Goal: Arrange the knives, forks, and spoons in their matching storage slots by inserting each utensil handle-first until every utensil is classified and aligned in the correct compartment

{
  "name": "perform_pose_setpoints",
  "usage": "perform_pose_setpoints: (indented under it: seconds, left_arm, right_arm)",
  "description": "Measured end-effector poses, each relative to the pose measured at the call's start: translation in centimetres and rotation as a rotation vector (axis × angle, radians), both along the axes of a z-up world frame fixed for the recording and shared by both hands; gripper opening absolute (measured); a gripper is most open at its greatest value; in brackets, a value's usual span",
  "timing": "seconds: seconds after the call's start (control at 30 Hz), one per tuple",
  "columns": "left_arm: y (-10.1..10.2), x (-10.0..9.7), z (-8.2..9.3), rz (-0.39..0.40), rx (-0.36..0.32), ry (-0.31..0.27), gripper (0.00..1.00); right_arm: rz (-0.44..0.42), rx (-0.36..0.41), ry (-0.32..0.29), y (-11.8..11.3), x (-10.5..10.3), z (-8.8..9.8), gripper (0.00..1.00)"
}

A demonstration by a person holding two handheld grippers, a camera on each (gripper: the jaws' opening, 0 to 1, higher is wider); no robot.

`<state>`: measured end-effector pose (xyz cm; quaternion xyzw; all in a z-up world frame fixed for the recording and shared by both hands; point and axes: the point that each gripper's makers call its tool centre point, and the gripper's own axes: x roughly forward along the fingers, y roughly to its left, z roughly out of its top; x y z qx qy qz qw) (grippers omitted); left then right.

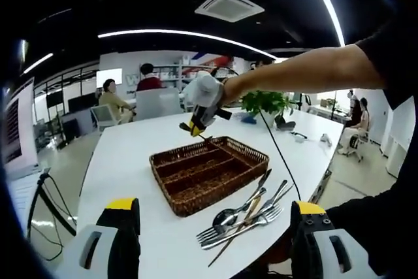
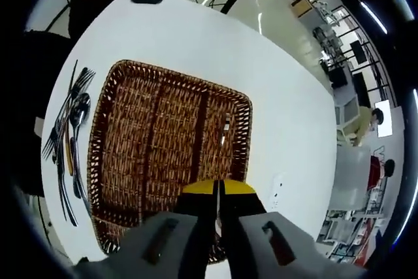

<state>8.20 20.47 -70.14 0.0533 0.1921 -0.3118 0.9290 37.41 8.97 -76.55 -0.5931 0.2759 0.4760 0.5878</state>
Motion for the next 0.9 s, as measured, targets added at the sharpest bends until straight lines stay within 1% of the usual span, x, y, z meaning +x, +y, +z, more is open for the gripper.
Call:
perform_pose_setpoints:
  seconds: [0.13, 0.17, 0.2, 0.27, 0.33, 0.4, 0.5, 0.63, 0.77, 0.9]
  left_arm:
    - [-0.1, -0.1, -0.3, -0.001, 0.008, 0.005, 1.00]
    - [0.0, -0.2, -0.6, 0.000, 0.011, 0.011, 1.00]
    - [0.2, -0.2, -0.8, 0.005, 0.011, 0.012, 1.00]
    - [0.5, -0.1, -0.9, 0.011, 0.012, 0.016, 1.00]
    - [0.8, 0.1, -0.9, 0.017, 0.007, 0.024, 1.00]
    - [0.9, 0.3, -0.8, 0.016, 0.008, 0.022, 1.00]
    - [0.8, 0.6, -0.6, 0.016, -0.001, 0.017, 1.00]
    - [0.7, 1.0, -0.7, 0.011, 0.000, 0.023, 1.00]
    - [0.9, 1.2, -0.8, 0.017, -0.003, 0.024, 1.00]
    - [1.0, 1.1, -1.1, 0.023, -0.003, 0.032, 1.00]
  right_arm:
    - [0.004, -0.034, -0.004, -0.2, 1.1, -0.4, 0.00]
    - [-0.002, -0.061, -0.004, -0.6, 2.3, -0.7, 0.00]
    - [-0.010, -0.052, -0.012, -0.6, 2.6, -0.6, 0.00]
    - [-0.033, -0.022, -0.009, -0.3, 2.8, -0.5, 0.00]
    - [-0.026, -0.035, -0.008, -0.4, 2.4, -0.8, 0.00]
    - [-0.031, -0.040, 0.000, -0.3, 2.5, -0.9, 0.00]
    - [-0.057, -0.010, 0.016, 0.1, 3.0, -0.8, 0.00]
    - [-0.046, -0.021, 0.024, 0.2, 3.6, -1.2, 0.00]
    - [-0.052, -0.020, 0.032, 0.2, 3.0, -1.5, 0.00]
    - [-0.044, -0.029, 0.039, 0.3, 3.2, -2.5, 0.00]
